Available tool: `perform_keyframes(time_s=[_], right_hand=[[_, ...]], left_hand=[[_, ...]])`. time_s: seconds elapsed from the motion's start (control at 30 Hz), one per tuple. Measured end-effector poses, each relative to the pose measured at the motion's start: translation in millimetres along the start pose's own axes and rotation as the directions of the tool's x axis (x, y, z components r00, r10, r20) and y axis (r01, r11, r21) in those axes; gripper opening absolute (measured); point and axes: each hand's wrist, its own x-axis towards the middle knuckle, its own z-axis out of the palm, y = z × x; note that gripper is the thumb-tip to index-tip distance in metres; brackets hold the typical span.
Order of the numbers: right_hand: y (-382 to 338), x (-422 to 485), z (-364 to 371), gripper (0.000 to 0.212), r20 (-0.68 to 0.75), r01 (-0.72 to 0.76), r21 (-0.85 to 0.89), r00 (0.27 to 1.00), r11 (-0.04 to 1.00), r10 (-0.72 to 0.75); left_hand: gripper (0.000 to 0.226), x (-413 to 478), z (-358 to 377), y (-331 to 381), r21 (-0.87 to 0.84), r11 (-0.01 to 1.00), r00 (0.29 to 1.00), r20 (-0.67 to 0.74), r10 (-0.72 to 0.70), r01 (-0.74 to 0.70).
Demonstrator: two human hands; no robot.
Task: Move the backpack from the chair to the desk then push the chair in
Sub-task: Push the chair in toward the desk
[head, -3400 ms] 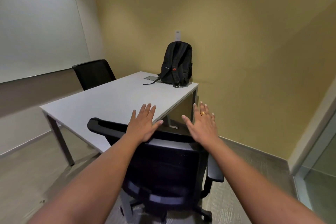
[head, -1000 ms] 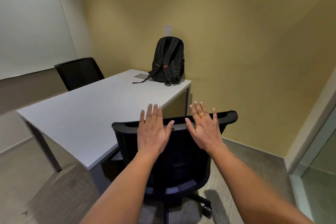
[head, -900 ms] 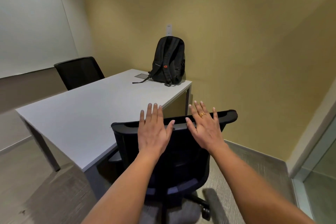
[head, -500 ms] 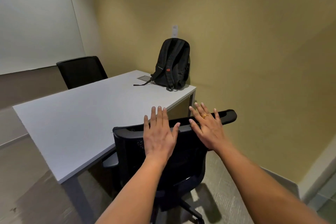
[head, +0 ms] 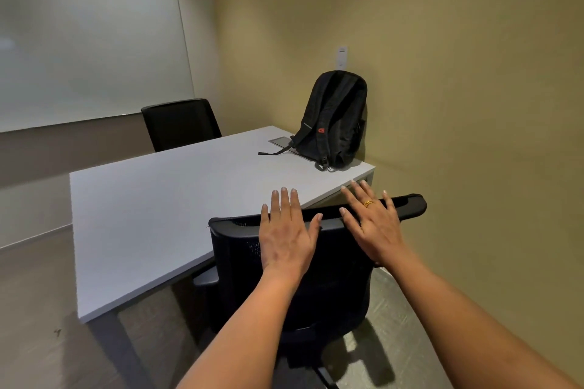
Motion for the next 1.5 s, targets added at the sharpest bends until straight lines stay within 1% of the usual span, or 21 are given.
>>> perform_keyframes(time_s=[0.1,0.27,0.37,0.47,0.57,0.7,0.83,0.93,1.1,1.5], right_hand=[[28,18,5,0.066,0.031,0.046,0.022,0.998,0.999,-0.047],[73,48,13,0.062,0.086,0.105,0.089,0.99,0.991,-0.112],[96,66,17,0.059,0.097,0.147,0.111,0.983,0.983,-0.158],[115,82,23,0.061,0.096,0.188,0.118,0.975,0.975,-0.2],[131,98,31,0.064,0.097,0.209,0.13,0.97,0.969,-0.222],[154,123,42,0.059,0.084,0.234,0.154,0.965,0.96,-0.248],[176,148,54,0.065,0.074,0.27,0.187,0.955,0.945,-0.288],[193,167,62,0.066,0.072,0.289,0.206,0.948,0.935,-0.309],[213,196,75,0.057,0.094,0.312,0.214,0.937,0.926,-0.337],[250,254,101,0.054,0.109,0.351,0.243,0.917,0.904,-0.385]], left_hand=[[0.075,16,14,21,0.041,0.998,0.998,0.019,-0.056,0.055],[0.075,44,35,56,0.092,0.988,0.991,0.026,-0.13,0.127],[0.075,61,46,72,0.127,0.979,0.986,0.016,-0.164,0.16],[0.073,77,56,86,0.153,0.971,0.982,0.017,-0.188,0.183],[0.072,93,66,96,0.168,0.963,0.976,0.01,-0.216,0.211],[0.072,117,80,109,0.182,0.95,0.966,0.004,-0.258,0.253],[0.07,139,97,124,0.187,0.941,0.958,-0.003,-0.287,0.282],[0.069,156,107,134,0.196,0.934,0.953,-0.006,-0.302,0.297],[0.069,184,122,146,0.201,0.924,0.944,-0.001,-0.33,0.324],[0.069,238,152,164,0.208,0.897,0.919,-0.022,-0.394,0.389]])
